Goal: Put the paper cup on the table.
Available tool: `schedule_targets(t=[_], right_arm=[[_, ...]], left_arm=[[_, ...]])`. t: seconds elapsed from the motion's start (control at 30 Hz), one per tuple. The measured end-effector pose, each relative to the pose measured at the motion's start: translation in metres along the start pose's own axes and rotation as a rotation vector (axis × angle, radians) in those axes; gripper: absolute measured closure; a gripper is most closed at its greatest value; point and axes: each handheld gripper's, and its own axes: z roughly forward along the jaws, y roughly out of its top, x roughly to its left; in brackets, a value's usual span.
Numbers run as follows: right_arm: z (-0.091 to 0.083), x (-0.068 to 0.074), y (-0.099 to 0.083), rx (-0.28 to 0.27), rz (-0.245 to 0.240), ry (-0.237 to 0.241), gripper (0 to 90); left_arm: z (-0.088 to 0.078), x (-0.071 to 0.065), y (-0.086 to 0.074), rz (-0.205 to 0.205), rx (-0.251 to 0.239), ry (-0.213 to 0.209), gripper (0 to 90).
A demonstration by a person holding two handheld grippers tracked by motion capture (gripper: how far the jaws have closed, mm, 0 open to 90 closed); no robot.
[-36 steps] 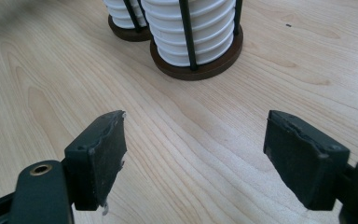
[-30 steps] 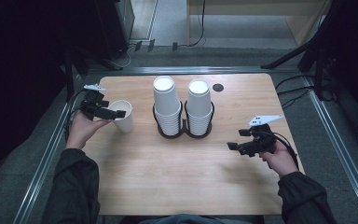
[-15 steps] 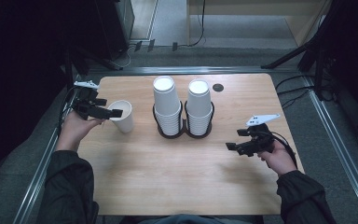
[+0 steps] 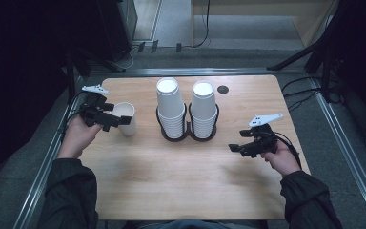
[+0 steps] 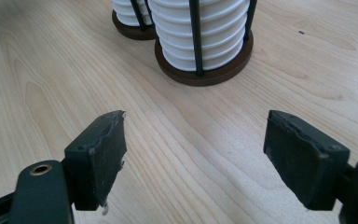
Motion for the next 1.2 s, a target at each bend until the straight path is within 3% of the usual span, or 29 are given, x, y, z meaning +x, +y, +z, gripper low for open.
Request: schedule_targets(t=[0.17, 0.27, 0.43, 0.57, 0.93, 1.2], right_arm=[[0.003, 0.000, 0.003, 0.003, -0.011, 0.003, 21.5], [0.003, 0.001, 0.004, 0.009, -0.017, -0.001, 21.5], [0.005, 0.002, 0.005, 0.016, -0.026, -0.004, 21.5], [0.006, 0.002, 0.004, 0.021, -0.024, -0.002, 21.5], [0.006, 0.004, 0.004, 0.023, -0.034, -0.003, 21.5], [0.006, 0.006, 0.004, 0.026, -0.037, -0.002, 21.5]], left_arm=[[0.005, -0.013, -0.002, 0.016, -0.026, -0.039, 0.0], [0.008, -0.017, -0.004, 0.010, -0.019, -0.042, 0.0], [0.019, -0.030, -0.008, 0.035, -0.002, -0.056, 0.0], [0.026, -0.038, -0.013, 0.036, -0.024, -0.084, 0.0], [0.047, -0.068, -0.024, 0.090, -0.013, -0.062, 0.0], [0.062, -0.084, -0.031, 0.113, 0.009, -0.080, 0.0]])
